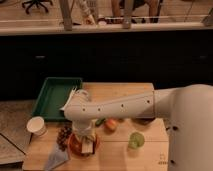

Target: Wipe red bowl with eraser

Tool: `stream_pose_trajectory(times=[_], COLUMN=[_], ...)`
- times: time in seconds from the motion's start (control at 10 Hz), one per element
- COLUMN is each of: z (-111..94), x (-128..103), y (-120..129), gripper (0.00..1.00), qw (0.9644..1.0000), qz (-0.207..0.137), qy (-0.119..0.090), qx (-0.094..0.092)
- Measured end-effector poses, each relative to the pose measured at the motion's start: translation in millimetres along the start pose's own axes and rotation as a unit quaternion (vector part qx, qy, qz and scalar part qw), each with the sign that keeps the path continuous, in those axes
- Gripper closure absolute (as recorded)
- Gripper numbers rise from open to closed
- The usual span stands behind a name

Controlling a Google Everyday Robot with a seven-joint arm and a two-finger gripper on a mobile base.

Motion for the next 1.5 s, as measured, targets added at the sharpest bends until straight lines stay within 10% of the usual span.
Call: stream_pose_trajectory(times=[0.9,1.5], z=[10,16], x=[3,-40], y=[-67,-18], gripper=[1.0,1.0], qw=[0.9947,0.9968], qz=[-0.102,-0.069], qy=[-0.016,-0.039], qx=[0.0,0.006])
